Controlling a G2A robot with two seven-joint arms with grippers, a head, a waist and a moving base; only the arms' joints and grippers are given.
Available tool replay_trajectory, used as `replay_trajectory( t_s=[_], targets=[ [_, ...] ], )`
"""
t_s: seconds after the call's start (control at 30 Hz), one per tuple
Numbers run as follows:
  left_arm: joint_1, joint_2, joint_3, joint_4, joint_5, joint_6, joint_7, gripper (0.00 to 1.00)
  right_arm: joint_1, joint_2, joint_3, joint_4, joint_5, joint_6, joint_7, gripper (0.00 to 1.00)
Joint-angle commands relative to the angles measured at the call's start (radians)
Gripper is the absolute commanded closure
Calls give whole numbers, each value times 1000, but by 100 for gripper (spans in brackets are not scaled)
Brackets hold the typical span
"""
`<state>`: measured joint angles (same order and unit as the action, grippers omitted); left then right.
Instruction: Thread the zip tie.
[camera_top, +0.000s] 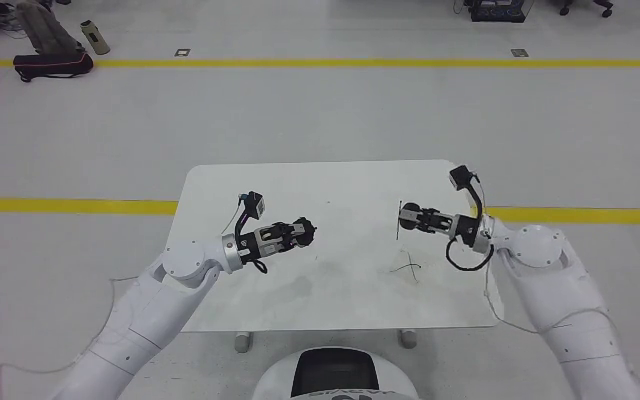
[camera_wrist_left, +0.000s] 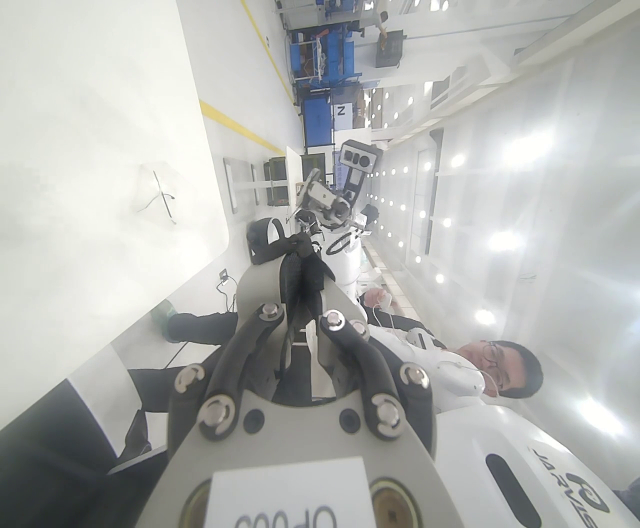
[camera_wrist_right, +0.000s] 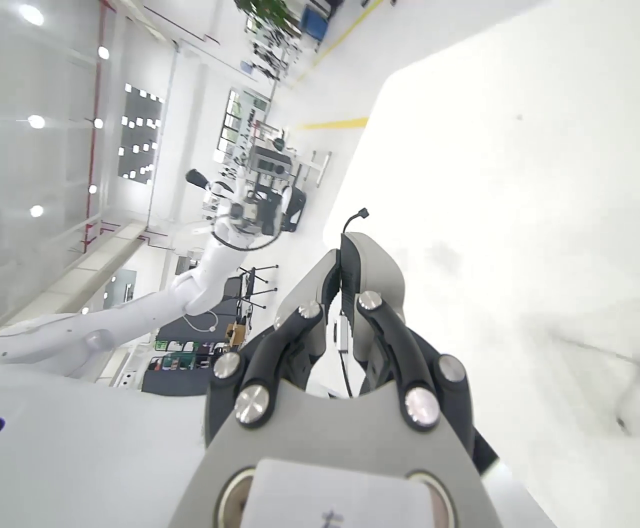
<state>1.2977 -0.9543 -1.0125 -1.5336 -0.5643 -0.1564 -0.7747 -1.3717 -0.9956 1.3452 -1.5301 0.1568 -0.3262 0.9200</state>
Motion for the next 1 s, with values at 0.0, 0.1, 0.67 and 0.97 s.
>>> replay_trajectory(
  t_s=[0.0, 0.1, 0.67, 0.97],
  targets=[
    [0, 0, 0, 0, 0, 0, 0, 100, -28, -8, -19, -51, 17, -14, -96, 100],
    [0, 0, 0, 0, 0, 0, 0, 100, -80, -20, -52, -128, 16, -14, -225, 100],
    [0, 0, 0, 0, 0, 0, 0, 100, -139, -38, -108, -175, -6, -14, -400, 100],
    [0, 0, 0, 0, 0, 0, 0, 100, -164, -46, -113, -210, -79, -14, -533, 100]
  ],
)
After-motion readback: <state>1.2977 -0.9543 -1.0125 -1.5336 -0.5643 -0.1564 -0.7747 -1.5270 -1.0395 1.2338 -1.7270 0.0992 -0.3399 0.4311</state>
